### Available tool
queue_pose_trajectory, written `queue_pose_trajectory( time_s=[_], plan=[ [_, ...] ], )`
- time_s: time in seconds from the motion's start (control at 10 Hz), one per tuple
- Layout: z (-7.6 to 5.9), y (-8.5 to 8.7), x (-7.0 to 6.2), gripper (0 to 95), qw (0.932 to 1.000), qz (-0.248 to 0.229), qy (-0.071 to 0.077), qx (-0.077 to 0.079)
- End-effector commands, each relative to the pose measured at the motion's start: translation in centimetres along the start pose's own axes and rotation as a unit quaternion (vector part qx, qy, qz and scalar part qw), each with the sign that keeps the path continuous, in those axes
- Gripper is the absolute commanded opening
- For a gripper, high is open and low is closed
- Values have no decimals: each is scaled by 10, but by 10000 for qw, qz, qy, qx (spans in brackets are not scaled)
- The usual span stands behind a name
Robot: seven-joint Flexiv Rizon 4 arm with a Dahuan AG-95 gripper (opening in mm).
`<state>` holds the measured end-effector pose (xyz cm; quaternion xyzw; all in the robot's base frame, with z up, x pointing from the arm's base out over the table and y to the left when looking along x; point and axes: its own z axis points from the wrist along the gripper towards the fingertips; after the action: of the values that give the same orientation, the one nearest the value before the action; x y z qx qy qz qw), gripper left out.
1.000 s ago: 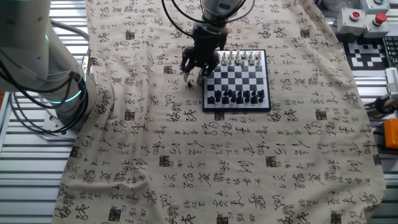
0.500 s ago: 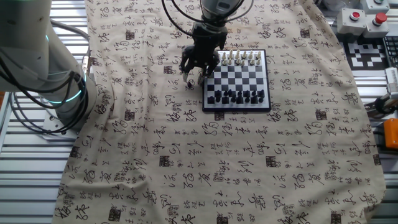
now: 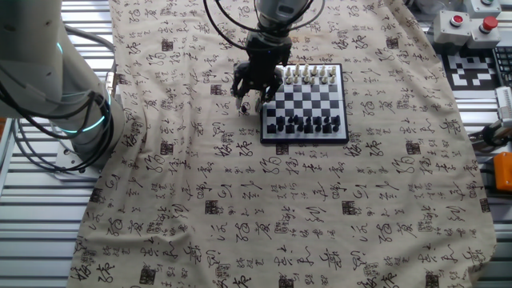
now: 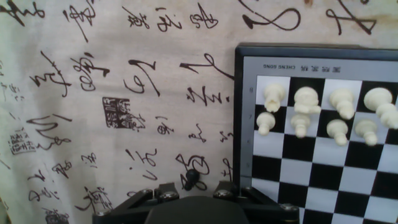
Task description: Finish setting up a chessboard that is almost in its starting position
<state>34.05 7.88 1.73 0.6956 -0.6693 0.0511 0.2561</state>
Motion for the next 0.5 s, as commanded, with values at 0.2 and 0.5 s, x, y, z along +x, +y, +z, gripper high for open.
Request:
queue_pose_trajectory(
  time_s=[0.2, 0.5],
  plan=[
    [-1, 0, -2, 380, 9999, 82, 18, 74],
    [-1, 0, 1, 380, 9998, 143, 35, 158]
  ],
)
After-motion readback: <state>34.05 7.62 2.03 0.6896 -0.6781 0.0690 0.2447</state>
